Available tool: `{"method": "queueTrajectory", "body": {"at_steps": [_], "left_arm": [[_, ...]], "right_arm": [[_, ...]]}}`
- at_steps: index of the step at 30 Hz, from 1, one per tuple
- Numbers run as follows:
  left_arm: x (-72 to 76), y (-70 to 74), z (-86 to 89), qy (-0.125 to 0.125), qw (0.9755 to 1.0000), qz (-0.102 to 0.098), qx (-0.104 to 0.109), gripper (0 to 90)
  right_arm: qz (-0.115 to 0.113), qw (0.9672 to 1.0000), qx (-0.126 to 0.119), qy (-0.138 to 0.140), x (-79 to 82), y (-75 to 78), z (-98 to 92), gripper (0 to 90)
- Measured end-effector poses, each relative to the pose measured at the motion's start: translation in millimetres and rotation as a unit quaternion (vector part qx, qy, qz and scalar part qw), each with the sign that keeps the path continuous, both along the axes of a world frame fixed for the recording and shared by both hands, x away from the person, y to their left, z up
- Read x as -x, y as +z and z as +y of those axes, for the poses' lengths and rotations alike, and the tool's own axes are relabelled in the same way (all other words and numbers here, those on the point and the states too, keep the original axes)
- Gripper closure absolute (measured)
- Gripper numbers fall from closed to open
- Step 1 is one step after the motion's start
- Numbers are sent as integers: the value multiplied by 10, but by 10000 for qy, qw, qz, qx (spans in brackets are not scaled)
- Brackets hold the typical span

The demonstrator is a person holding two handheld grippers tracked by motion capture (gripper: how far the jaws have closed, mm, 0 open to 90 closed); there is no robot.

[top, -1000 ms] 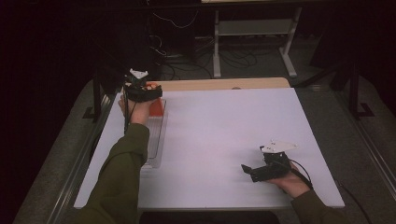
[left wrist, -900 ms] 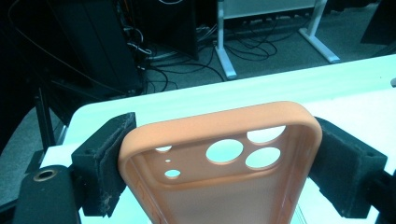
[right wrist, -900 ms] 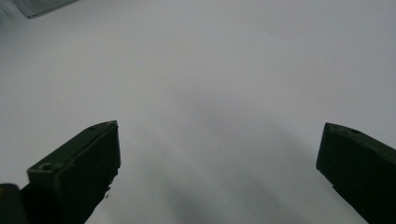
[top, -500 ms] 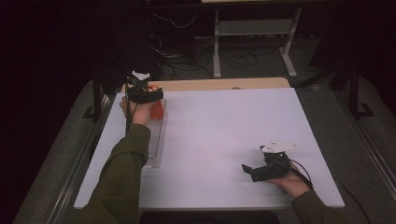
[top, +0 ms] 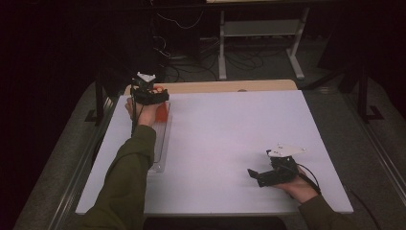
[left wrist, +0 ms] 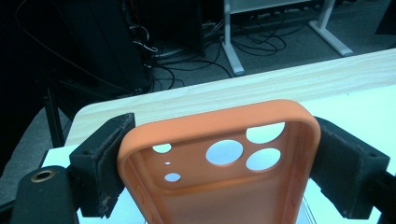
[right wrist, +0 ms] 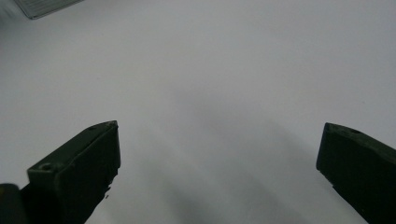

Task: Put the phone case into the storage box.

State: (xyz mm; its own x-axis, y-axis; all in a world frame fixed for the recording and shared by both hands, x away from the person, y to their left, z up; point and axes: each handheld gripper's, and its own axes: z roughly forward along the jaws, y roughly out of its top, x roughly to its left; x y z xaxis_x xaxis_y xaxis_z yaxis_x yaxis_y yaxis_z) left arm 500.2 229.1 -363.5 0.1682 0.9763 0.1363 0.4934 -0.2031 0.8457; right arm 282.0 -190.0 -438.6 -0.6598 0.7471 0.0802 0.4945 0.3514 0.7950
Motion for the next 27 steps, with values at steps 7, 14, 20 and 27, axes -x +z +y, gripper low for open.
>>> {"method": "queueTrajectory", "body": {"at_steps": [7, 14, 20, 27], "left_arm": [[-60, -11, 13, -33, 10000, 31, 43, 135], [-92, -11, -2, -105, 9998, 16, 161, 103], [-98, -12, 11, -56, 9997, 13, 232, 13], [-73, 61, 43, -201, 9993, -98, 305, 0]], "right_arm": [[12, 10000, -22, 15, 1, 5, -7, 0], [6, 10000, -23, 24, 1, 3, -8, 0], [-7, 10000, -31, 26, 2, 7, -11, 0], [-1, 10000, -25, 18, 0, 5, -9, 0]]}}
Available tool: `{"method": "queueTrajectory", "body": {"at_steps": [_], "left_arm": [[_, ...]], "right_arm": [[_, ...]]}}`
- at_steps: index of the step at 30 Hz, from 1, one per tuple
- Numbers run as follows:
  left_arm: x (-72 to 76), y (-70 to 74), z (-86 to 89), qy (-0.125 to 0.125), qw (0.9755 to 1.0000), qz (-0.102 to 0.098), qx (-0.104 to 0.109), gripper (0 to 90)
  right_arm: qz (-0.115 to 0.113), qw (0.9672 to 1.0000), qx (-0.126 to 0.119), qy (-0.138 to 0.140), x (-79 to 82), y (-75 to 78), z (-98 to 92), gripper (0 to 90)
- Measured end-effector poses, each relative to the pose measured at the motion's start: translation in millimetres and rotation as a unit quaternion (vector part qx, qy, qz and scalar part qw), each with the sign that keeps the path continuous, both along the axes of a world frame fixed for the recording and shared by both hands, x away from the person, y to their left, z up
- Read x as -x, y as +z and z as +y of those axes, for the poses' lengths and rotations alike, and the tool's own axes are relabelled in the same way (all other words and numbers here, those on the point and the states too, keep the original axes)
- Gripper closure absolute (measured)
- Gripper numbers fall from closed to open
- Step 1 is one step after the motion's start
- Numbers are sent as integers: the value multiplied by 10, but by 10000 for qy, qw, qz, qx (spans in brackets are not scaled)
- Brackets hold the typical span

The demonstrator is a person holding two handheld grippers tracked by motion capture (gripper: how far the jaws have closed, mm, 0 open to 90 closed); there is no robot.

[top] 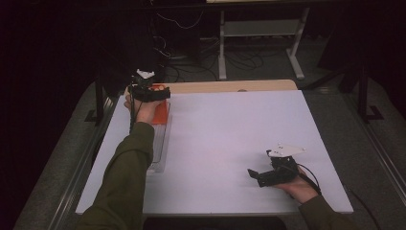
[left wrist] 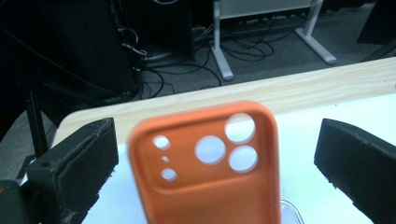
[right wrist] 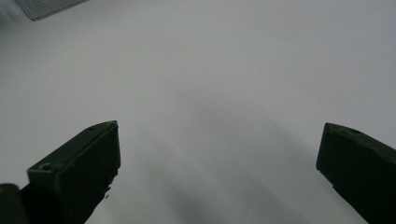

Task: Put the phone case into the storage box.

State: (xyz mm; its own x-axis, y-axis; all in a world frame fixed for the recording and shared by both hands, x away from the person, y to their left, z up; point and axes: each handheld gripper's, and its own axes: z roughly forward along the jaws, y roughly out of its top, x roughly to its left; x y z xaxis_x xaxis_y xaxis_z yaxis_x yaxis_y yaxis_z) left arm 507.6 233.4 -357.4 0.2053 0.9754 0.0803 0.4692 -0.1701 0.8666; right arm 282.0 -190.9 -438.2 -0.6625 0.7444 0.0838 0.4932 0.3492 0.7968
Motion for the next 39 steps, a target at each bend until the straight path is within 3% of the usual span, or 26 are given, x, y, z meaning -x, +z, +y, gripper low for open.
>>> {"method": "queueTrajectory", "body": {"at_steps": [11, 14, 16, 19, 24, 33, 34, 35, 37, 39], "left_arm": [[65, 177, 90, -439, 9988, 86, 209, 0], [89, 200, 101, -555, 9982, 125, 168, 0], [120, 225, 102, -697, 9969, 127, 332, 0], [151, 244, 95, -953, 9949, 200, 263, 0], [197, 279, 71, -1164, 9924, 184, 365, 0], [322, 339, 24, -1747, 9829, 234, 536, 0], [340, 335, 10, -1768, 9820, 218, 630, 0], [359, 339, 17, -1856, 9808, 250, 544, 0], [373, 333, 9, -1892, 9799, 227, 593, 0], [426, 337, 13, -2045, 9762, 293, 656, 0]], "right_arm": [[-10, 10000, -5, -1, 0, 3, -2, 0], [-5, 10000, -4, 0, 1, 3, -2, 0], [-24, 10000, -4, -6, 0, 4, -4, 0], [-26, 10000, -7, -8, -1, 6, -4, 0], [-16, 10000, -12, -2, 1, 7, -3, 0], [-13, 10000, -25, -4, -9, 16, -2, 0], [-17, 10000, -22, -7, -10, 17, -4, 0], [-18, 10000, -25, -5, -11, 16, -6, 0], [-15, 10000, -25, 1, -13, 17, -8, 0], [-4, 10000, -35, 7, -15, 21, -10, 0]]}}
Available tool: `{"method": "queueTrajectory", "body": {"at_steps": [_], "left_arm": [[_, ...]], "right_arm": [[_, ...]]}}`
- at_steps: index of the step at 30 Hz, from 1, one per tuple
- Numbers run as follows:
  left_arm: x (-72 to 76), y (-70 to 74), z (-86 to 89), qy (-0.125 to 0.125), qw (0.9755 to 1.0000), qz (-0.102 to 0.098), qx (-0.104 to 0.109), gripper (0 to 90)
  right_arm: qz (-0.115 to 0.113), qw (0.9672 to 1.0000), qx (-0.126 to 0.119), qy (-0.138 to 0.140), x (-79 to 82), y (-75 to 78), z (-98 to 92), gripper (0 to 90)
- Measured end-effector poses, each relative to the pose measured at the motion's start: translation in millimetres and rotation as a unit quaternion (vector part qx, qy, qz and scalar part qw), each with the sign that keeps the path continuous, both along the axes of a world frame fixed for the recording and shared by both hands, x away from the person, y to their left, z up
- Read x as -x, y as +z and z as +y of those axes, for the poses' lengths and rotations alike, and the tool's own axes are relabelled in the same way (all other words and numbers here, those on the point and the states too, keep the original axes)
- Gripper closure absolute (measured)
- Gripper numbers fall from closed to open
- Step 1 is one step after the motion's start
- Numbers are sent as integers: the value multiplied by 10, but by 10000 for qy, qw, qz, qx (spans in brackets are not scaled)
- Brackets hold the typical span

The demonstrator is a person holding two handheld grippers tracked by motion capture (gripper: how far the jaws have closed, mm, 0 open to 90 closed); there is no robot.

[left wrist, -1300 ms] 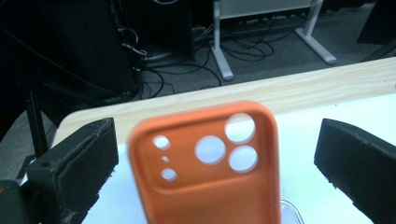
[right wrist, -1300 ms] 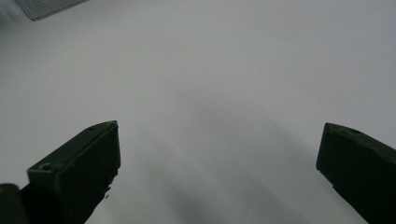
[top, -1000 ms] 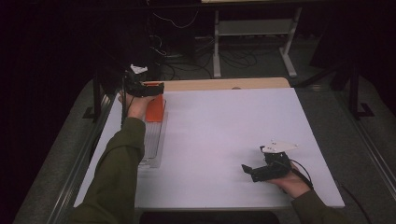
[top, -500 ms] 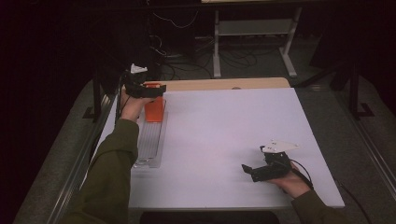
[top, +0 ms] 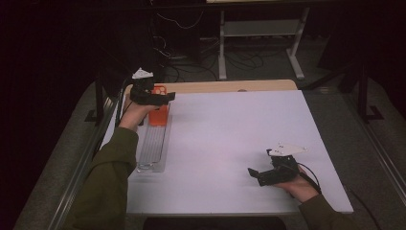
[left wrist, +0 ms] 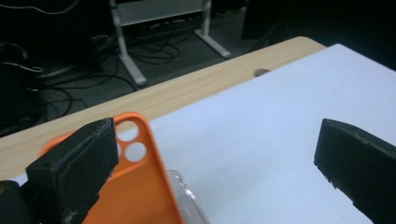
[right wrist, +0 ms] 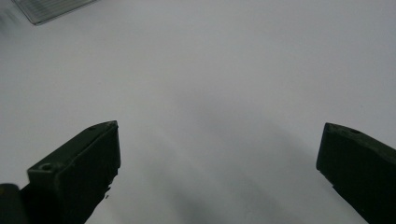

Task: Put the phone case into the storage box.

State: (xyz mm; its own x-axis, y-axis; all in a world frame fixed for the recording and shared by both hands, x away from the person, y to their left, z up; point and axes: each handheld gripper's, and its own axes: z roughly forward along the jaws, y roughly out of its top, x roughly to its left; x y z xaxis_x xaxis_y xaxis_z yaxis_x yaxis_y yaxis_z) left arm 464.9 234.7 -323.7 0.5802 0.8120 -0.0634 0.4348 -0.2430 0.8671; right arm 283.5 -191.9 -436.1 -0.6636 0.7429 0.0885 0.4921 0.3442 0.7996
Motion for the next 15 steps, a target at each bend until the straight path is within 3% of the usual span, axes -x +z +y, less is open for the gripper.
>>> {"method": "queueTrajectory", "body": {"at_steps": [11, 15], "left_arm": [[276, -18, -65, -632, 9976, 93, 267, 0], [382, -19, -80, -808, 9962, 33, 309, 0]], "right_arm": [[-126, 9998, -71, 109, -4, 28, -32, 0], [-149, 9997, -102, 142, 0, 43, -53, 0]]}}
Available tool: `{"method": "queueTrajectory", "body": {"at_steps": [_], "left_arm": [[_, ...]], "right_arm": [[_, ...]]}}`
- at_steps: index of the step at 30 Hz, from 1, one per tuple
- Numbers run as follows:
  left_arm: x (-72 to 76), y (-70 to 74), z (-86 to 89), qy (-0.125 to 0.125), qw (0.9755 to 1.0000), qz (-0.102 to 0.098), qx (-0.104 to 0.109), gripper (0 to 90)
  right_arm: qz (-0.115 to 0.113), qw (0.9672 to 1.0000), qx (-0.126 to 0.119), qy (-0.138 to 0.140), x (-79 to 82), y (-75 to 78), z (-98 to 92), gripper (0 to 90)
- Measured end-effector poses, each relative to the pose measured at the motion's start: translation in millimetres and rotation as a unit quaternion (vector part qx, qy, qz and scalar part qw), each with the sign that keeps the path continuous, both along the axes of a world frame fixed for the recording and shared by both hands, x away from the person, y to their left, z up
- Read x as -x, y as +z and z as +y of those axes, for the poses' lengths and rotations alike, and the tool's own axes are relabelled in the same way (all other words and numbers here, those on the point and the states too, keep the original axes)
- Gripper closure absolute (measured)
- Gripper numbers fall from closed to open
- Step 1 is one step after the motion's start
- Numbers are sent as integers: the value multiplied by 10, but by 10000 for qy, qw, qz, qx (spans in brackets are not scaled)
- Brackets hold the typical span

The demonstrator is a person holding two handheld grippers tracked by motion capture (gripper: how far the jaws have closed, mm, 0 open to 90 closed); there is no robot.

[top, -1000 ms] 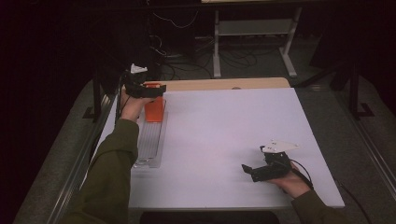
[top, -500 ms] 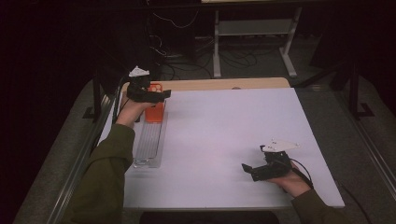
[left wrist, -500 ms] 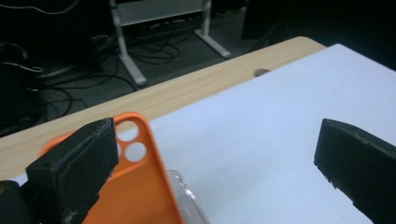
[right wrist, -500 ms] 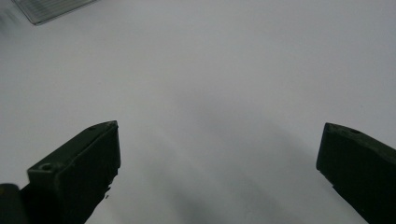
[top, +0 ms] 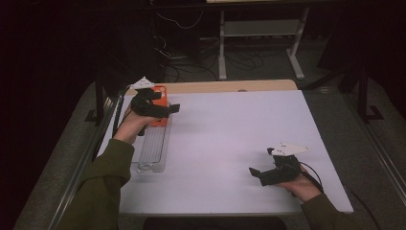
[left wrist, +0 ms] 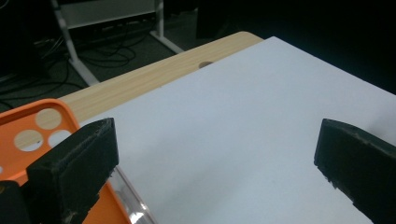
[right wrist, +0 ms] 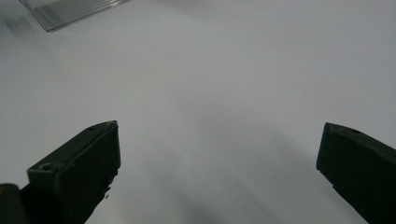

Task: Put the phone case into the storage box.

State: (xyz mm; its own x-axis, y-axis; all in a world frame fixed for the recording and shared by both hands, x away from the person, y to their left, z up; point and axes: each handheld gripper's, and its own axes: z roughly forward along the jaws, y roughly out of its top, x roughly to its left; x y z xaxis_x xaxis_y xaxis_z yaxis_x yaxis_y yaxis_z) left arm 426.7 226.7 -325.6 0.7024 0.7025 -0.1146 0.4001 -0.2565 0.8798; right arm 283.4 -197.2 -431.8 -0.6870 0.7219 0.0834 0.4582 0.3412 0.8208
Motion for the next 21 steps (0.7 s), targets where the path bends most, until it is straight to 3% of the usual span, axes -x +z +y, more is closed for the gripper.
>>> {"method": "queueTrajectory", "body": {"at_steps": [3, 14, 21], "left_arm": [[69, -7, 1, -81, 9999, -1, 103, 0], [296, -89, 55, -297, 9995, 59, 124, 0], [454, -115, 70, -488, 9987, -34, 107, 0]], "right_arm": [[-4, 10000, -30, -12, 4, 12, -9, 0], [-17, 10000, 0, -5, 4, 14, -9, 0], [-35, 10000, 31, 14, 4, 11, -5, 0]]}}
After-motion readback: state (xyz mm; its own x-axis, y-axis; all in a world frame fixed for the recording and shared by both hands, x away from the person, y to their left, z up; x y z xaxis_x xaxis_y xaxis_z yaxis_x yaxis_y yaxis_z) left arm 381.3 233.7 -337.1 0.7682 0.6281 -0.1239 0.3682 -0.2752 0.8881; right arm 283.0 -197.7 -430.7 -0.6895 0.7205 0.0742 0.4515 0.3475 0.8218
